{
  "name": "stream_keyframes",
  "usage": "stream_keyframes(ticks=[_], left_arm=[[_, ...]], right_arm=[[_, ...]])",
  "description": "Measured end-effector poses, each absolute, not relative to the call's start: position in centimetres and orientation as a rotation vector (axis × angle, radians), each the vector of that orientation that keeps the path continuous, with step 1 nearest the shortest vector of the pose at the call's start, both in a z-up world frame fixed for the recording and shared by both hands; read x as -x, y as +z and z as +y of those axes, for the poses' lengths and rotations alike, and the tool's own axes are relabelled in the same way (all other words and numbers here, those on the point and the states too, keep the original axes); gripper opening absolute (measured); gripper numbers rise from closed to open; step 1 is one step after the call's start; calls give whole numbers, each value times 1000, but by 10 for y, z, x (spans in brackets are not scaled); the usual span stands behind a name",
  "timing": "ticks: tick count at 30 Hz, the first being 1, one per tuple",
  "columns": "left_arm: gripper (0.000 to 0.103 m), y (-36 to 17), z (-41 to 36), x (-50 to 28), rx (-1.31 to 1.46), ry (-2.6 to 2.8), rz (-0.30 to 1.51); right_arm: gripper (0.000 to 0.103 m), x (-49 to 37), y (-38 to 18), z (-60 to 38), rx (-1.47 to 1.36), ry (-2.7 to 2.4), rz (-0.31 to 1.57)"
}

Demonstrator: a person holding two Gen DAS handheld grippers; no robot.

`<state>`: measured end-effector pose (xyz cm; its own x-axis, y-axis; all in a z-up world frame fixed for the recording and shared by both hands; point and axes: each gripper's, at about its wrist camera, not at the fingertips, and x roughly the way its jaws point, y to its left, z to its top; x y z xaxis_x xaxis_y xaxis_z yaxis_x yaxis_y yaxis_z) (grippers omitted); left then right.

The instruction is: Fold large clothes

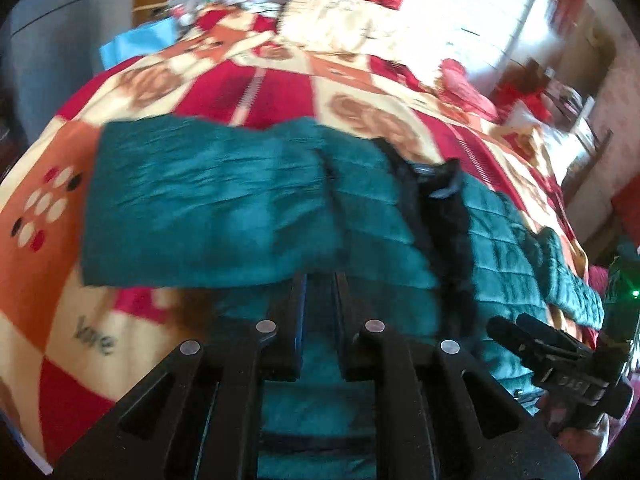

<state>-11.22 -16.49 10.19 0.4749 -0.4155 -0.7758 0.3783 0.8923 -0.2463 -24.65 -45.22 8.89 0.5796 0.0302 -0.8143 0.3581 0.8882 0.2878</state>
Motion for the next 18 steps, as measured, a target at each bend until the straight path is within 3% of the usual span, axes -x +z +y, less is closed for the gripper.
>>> stream_keyframes(ticks=[3, 5, 6, 7, 13, 18], left_arm=[[12, 94, -130, 106, 127, -446, 977], [29, 86, -110, 102, 180, -420, 1002], [47, 83, -103, 102, 194, -410, 1001], [56, 82, -96, 104, 208, -401, 988], [56, 79, -69, 112, 270, -365, 944], [56, 72, -59, 110, 313, -351, 957]], right_arm=[[103, 223, 87, -428, -469, -90, 943], [103, 205, 83, -413, -497, -14, 940], [103, 195, 82, -407, -518, 20, 935], [103, 187, 80, -402, -539, 44, 931], [103, 127, 72, -375, -690, 189, 905], [103, 83, 60, -349, -612, 204, 973]])
